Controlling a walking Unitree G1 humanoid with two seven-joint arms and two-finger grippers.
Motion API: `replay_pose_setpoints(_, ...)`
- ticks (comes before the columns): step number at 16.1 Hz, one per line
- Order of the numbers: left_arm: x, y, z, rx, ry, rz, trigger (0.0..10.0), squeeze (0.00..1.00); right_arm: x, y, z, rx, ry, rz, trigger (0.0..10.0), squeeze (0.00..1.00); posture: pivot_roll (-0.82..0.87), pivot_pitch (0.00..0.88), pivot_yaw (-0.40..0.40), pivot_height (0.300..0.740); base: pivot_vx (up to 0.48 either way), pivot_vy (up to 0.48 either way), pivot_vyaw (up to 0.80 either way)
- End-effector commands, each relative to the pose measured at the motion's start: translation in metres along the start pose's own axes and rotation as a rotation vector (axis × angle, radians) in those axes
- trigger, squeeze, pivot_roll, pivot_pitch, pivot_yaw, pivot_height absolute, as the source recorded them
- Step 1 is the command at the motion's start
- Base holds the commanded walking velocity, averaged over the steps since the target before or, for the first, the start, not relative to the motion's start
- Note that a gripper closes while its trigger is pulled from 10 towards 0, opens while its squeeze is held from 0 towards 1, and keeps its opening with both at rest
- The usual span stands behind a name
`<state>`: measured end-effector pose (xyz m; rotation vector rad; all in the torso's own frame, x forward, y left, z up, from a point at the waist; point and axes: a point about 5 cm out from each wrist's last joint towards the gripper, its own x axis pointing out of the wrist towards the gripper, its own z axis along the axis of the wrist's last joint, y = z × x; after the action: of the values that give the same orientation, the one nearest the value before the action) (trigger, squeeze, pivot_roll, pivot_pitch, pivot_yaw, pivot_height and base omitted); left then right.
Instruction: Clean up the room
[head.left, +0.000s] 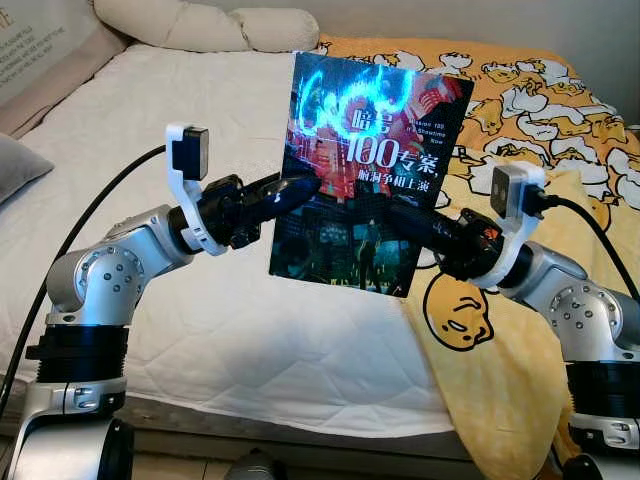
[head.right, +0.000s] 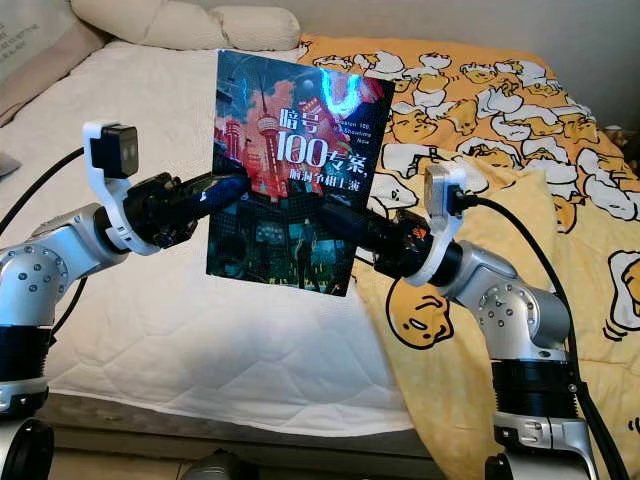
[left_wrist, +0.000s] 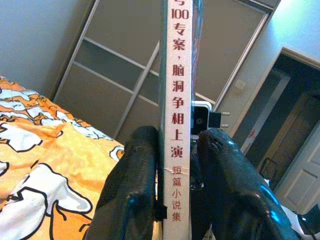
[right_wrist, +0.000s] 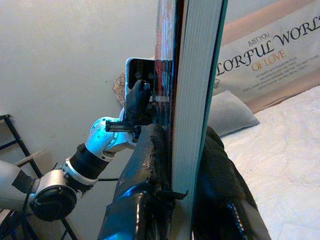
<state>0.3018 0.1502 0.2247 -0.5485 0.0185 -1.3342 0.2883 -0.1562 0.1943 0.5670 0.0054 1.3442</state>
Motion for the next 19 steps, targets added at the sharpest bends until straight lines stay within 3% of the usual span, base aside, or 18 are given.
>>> replay_pose_setpoints(1, 0.001, -0.004, 0.003, 0.019, -0.006, -0.026, 0.0, 0.0, 0.006, 0.003, 0.009, -0.045, -0.013, 0.025, 0.0, 0.0, 0.0, 0.0, -0.002, 0.74, 0.0, 0.0, 0.0)
replay_pose_setpoints(2, 0.001, -0.004, 0.003, 0.019, -0.006, -0.027, 0.0, 0.0, 0.006, 0.003, 0.009, -0.046, -0.013, 0.023, 0.0, 0.0, 0.0, 0.0, -0.002, 0.74, 0.0, 0.0, 0.0)
replay_pose_setpoints(3, 0.001, -0.005, 0.004, 0.019, -0.008, -0.027, 0.0, 0.0, 0.006, 0.003, 0.009, -0.054, -0.013, 0.016, 2.7, 0.0, 0.0, 0.0, -0.001, 0.74, 0.0, 0.0, 0.0)
replay_pose_setpoints(4, 0.001, -0.005, 0.004, 0.019, -0.01, -0.028, 0.0, 0.0, 0.006, 0.003, 0.009, -0.062, -0.01, 0.01, 7.2, 0.0, 0.0, 0.0, -0.001, 0.74, 0.0, 0.0, 0.0)
replay_pose_setpoints(5, 0.001, -0.005, 0.004, 0.02, -0.011, -0.028, 0.0, 0.0, 0.006, 0.002, 0.009, -0.064, -0.009, 0.008, 9.4, 0.0, 0.0, 0.0, -0.001, 0.74, 0.0, 0.0, 0.0)
replay_pose_setpoints(6, 0.001, -0.005, 0.005, 0.021, -0.012, -0.029, 0.0, 0.0, 0.006, 0.002, 0.009, -0.065, -0.009, 0.007, 10.0, 0.0, 0.0, 0.0, 0.0, 0.74, 0.0, 0.0, 0.0)
replay_pose_setpoints(9, 0.001, -0.005, 0.007, 0.027, -0.021, -0.025, 0.0, 0.0, 0.007, 0.0, 0.009, -0.089, -0.007, -0.023, 10.0, 0.0, 0.0, 0.0, 0.0, 0.74, 0.0, 0.0, 0.0)
replay_pose_setpoints(10, 0.001, -0.005, 0.008, 0.031, -0.03, -0.02, 0.0, 0.0, 0.006, -0.001, 0.008, -0.047, -0.015, -0.024, 10.0, 0.93, 0.0, 0.0, 0.002, 0.74, 0.0, 0.0, 0.0)
replay_pose_setpoints(11, 0.0, -0.005, 0.01, 0.034, -0.036, -0.018, 0.0, 0.0, 0.005, -0.003, 0.008, -0.031, -0.02, -0.042, 10.0, 1.0, 0.0, 0.0, 0.0, 0.74, 0.0, 0.0, 0.0)
replay_pose_setpoints(15, -0.016, -0.01, 0.023, 0.06, -0.066, 0.018, 0.0, 0.0, -0.032, -0.012, 0.005, -0.022, -0.091, -0.22, 10.0, 1.0, 0.01, 0.0, 0.001, 0.74, 0.0, 0.0, 0.0)
replay_pose_setpoints(17, -0.025, -0.012, 0.025, 0.074, -0.056, 0.061, 0.0, 0.0, -0.044, -0.008, 0.006, -0.03, -0.139, -0.264, 10.0, 1.0, 0.01, 0.0, 0.012, 0.74, 0.0, 0.0, 0.0)
replay_pose_setpoints(18, -0.027, -0.012, 0.024, 0.098, -0.051, 0.101, 0.0, 0.0, -0.043, -0.006, 0.005, -0.048, -0.15, -0.295, 10.0, 1.0, 0.01, 0.0, 0.019, 0.74, 0.0, 0.0, 0.0)
replay_pose_setpoints(19, -0.027, -0.006, 0.017, 0.189, 0.011, 0.277, 0.0, 0.0, -0.033, -0.008, -0.002, -0.105, -0.161, -0.402, 10.0, 1.0, 0.0, 0.0, 0.029, 0.74, 0.0, 0.0, 0.0)
